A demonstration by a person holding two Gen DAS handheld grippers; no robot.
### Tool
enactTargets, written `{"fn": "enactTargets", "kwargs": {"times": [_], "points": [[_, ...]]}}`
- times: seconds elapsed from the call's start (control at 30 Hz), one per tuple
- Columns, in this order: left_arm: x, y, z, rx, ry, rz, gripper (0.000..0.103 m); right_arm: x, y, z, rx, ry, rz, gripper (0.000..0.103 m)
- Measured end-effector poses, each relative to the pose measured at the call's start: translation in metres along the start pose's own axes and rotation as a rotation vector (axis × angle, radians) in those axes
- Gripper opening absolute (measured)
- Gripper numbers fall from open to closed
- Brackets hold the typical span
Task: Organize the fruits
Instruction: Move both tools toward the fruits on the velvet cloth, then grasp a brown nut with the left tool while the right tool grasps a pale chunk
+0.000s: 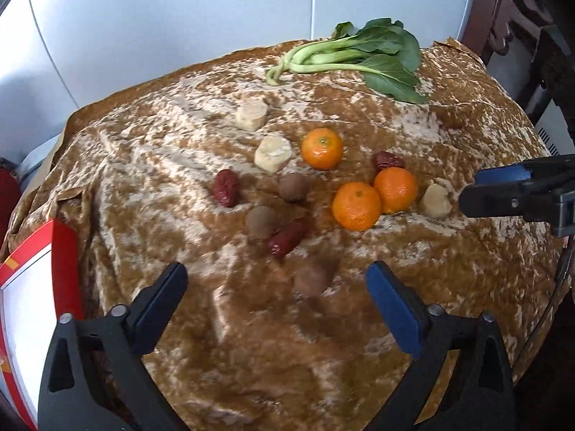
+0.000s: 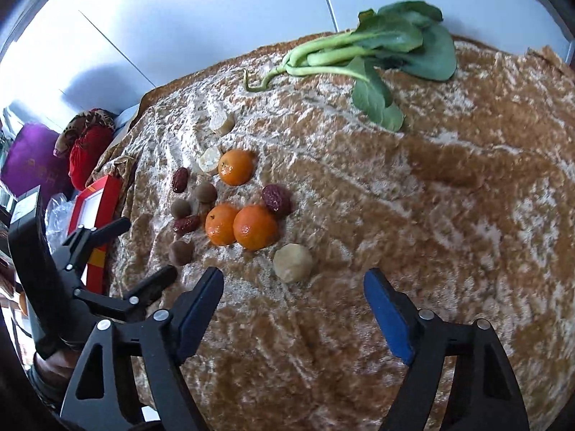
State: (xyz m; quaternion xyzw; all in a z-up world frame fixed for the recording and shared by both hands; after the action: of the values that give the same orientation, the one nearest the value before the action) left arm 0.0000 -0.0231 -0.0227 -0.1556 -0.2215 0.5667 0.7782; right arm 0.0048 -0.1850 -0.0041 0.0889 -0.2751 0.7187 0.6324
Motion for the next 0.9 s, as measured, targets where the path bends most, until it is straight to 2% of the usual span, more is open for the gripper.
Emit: {"fn": "enactTargets", "kwargs": {"times": [0.13,0.23,0.3,0.33,0.43,0.47,0.57,0.7,0.77,0.9], "points": [[-0.012,0.003,-0.007,0.031,0.063,-0.016,0.079,-0.002,0.0,-0.005,0.022,-0.024,-0.029,0.071],[-0.018,0.004,-0.012,0.044,0.078,-0.038,0.067,-0.001,0.0,-0.009,0.036,-0.049,-0.061,0.069],[-0.022,0.004,-0.012,0.044,0.105,-0.042,0.054,0.001,0.0,-0.014,0.049,-0.062,-0.077,0.064],[-0.024,0.004,-0.013,0.042,0.121,-0.04,0.053,0.002,0.0,-0.015,0.051,-0.064,-0.082,0.059],[-0.023,0.004,-0.015,0.045,0.143,-0.029,0.045,0.005,-0.003,-0.02,0.05,-0.042,-0.078,0.055],[-0.024,0.004,-0.016,0.051,0.155,-0.024,0.041,0.004,-0.004,-0.022,0.053,-0.03,-0.078,0.051],[-0.025,0.005,-0.018,0.054,0.155,-0.028,0.04,0.001,-0.002,-0.033,0.087,-0.017,-0.097,0.045],[-0.026,0.006,-0.02,0.055,0.16,-0.02,0.033,-0.005,0.002,-0.043,0.1,0.048,-0.081,0.037],[-0.025,0.007,-0.02,0.054,0.167,-0.011,0.03,-0.005,0.002,-0.043,0.098,0.081,-0.06,0.029],[-0.02,0.008,-0.02,0.049,0.156,0.016,0.021,-0.003,0.001,-0.047,0.094,0.106,-0.05,0.027]]}}
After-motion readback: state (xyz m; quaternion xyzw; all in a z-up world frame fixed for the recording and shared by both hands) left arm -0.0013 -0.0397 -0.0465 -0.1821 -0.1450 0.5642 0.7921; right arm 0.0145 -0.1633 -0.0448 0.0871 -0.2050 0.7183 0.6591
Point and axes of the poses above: each gripper's, at about its wrist camera, not at the fingertips, and z roughly against the way its jaws point, x to its left, y to its underside, the point moved 8 cm from there along -z, roughly the way its jaws point, and after that the axes turned 10 degrees about -y, right-handed, at the moved point
